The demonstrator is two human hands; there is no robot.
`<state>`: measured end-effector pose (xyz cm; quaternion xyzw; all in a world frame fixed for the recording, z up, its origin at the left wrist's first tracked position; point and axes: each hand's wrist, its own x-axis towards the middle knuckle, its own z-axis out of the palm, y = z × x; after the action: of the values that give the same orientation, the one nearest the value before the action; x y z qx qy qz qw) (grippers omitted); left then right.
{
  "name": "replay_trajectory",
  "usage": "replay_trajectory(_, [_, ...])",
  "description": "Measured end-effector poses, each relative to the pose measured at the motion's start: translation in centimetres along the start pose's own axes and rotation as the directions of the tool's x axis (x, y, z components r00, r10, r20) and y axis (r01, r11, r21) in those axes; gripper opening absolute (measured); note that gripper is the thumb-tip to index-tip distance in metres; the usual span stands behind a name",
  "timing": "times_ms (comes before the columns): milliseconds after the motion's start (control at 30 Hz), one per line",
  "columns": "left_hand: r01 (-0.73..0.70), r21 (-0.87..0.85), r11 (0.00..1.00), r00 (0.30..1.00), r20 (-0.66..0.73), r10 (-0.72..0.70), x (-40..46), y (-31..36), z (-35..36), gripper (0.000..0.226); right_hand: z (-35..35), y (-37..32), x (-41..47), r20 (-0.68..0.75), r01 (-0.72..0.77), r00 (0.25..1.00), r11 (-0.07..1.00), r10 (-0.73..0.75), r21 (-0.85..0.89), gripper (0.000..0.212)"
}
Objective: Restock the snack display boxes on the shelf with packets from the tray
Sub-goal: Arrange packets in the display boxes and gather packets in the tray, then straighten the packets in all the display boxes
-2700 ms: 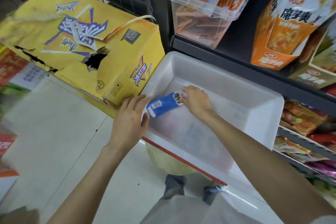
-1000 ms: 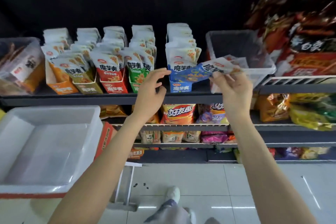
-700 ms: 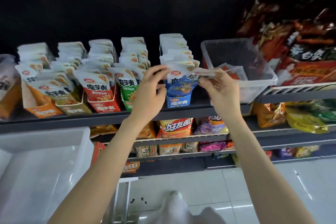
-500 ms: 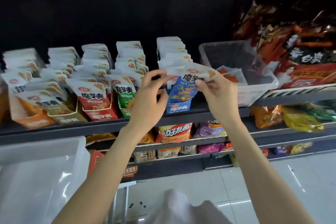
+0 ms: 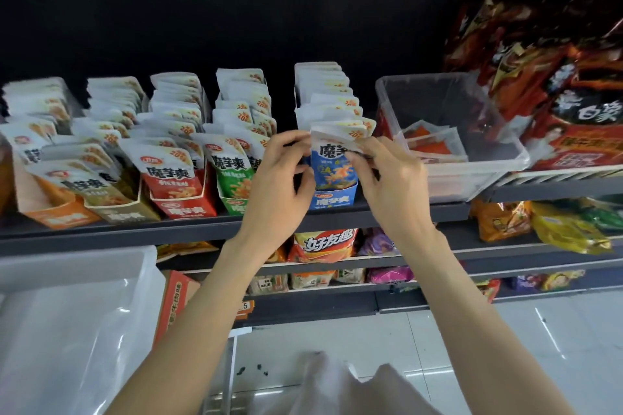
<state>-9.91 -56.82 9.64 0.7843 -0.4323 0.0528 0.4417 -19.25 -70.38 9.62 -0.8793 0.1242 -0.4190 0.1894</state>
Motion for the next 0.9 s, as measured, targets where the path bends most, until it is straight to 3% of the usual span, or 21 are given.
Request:
replay_trajectory(133, [-0.009, 0.041, 0.999, 1.0, -0.01, 0.009, 0.1, 0.1, 0.0, 0.041, 1.0, 0.6, -1.3, 0.082, -0.058, 0.995, 0.998, 0.058, -0.012, 0.016])
replay_trajectory(267, [-0.006, 0.044, 0.999, 1.0, -0.021, 0.007, 0.0, 0.2, 0.0, 0.044, 1.7, 0.3, -1.9, 0.116, -0.221, 0.97, 0.974, 0.214, 0.045, 0.019])
replay_trajectory(433, [0.024, -0.016, 1.0, 1.0, -0.004, -0.024, -0.4, 0.6, -0.3, 0.045, -0.4, 0.2, -1.7, 0.132, -0.346, 0.937, 0.906, 0.322, 0.244, 0.019])
replay_trajectory(533, [0.037, -0.056, 0.998, 0.999, -0.028, -0.038, -0.7, 1.3, -0.9, 0.044, -2.5, -0.2, -1.9, 0.079, -0.284, 0.959, 0.907, 0.273, 0.311, 0.02])
replay_trajectory(667, [-0.054, -0.051, 0.997, 0.989, -0.141, 0.046, -0.9, 2.5, -2.5, 0.034, -5.1, -0.3, -1.4, 0.069, -0.167, 0.986, 0.947, 0.154, 0.273, 0.017])
replay_trajectory(767, [-0.131, -0.019, 0.991, 0.971, -0.202, 0.125, 0.0, 2.9, -4.8, 0.029, -7.1, 0.2, 0.4, 0.133, -0.149, 0.984, 0.943, 0.114, 0.297, 0.016])
replay_trajectory(900, [-0.151, 0.008, 0.989, 0.983, -0.101, 0.151, 2.5, 2.2, -7.4, 0.028, -7.8, 1.1, 4.5, 0.3, -0.201, 0.95, 0.909, 0.089, 0.366, 0.018])
